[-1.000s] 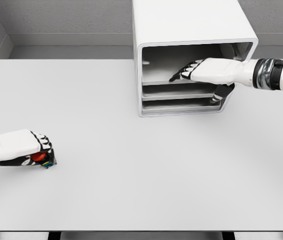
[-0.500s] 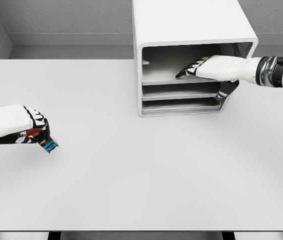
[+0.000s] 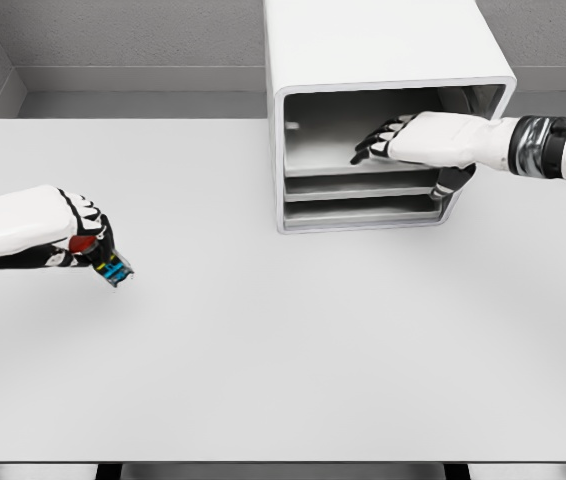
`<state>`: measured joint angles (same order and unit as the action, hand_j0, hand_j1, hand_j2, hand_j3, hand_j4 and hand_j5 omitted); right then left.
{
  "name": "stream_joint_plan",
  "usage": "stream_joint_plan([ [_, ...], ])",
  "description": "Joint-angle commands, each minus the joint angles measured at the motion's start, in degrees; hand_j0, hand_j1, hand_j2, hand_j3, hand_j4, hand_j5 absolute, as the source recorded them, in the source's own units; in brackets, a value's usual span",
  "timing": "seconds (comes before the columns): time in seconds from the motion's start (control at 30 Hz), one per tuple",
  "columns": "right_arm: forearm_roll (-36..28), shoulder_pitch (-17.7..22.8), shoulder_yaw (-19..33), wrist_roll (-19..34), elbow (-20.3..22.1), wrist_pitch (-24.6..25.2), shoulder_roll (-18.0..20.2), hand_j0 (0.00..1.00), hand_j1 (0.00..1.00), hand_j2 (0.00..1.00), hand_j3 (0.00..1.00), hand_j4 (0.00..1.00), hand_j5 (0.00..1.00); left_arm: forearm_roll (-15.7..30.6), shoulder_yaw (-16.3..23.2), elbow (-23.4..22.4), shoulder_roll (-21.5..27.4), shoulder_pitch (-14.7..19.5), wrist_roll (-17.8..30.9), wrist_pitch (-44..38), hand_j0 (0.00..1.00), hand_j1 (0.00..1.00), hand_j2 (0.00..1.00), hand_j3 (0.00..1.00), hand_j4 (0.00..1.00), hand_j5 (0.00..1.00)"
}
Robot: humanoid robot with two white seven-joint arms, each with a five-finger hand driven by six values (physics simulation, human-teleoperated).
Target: Slide open multi-storey tabletop storage cabinets and put open load switch and slide close multi-storey tabletop storage cabinets
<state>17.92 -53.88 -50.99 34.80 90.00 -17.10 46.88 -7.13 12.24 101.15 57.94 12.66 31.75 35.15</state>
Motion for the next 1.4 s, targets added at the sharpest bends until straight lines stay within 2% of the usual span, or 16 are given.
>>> stream_joint_plan([
  [0.0,-2.45,0.00,-0.60,0.20,0.96,-1.01,-0.04,1.00,1.00,1.00,1.00,1.00,1.00,0.45,0.24,0.01,-0.46,0.00,-0.02,-0.15,0.40,0.40,0.40,0.40,0.40,0.40],
  [0.23,-3.42,0.18,-0.60,0.20,0.61,-1.71,0.23,1.00,1.00,1.00,1.00,1.00,1.00,1.59,0.24,0.01,-0.55,1.85,-0.02,-0.15,0.40,0.40,0.40,0.40,0.40,0.40],
  [0.53,-3.86,1.14,-0.60,0.20,0.70,-1.98,2.60,1.00,1.00,1.00,1.00,1.00,1.00,2.82,0.24,-0.07,-1.25,3.78,-0.02,-0.15,0.40,0.40,0.40,0.40,0.40,0.40],
  [0.67,-4.04,1.14,-0.60,0.20,0.87,-3.73,2.86,1.00,1.00,1.00,1.00,1.00,1.00,2.99,0.85,-0.07,-1.52,4.83,-0.02,-0.15,0.40,0.40,0.40,0.40,0.40,0.40],
  [0.73,-4.12,1.14,-0.43,0.20,0.96,-5.14,3.39,1.00,1.00,1.00,1.00,1.00,1.00,4.49,5.33,-0.07,-1.51,8.52,0.07,-0.15,0.40,0.40,0.40,0.40,0.40,0.40],
  [0.9,-4.21,1.23,-0.34,0.20,1.05,-9.97,4.01,1.00,1.00,1.00,1.00,1.00,1.00,4.93,6.39,-0.07,-3.18,10.55,-0.02,-0.15,0.40,0.40,0.40,0.40,0.40,0.40],
  [1.2,-4.21,1.50,-0.34,-0.70,1.84,-17.62,5.94,1.00,1.00,1.00,1.00,1.00,1.00,4.84,7.62,-0.07,-5.47,11.87,0.07,-0.15,0.40,0.40,0.40,0.40,0.40,0.40],
  [1.37,-4.74,1.94,-0.25,-0.79,1.93,-17.90,7.70,1.00,1.00,1.00,1.00,1.00,1.00,5.63,7.71,-0.07,-5.73,13.54,0.07,-0.15,0.40,0.40,0.40,0.40,0.40,0.40],
])
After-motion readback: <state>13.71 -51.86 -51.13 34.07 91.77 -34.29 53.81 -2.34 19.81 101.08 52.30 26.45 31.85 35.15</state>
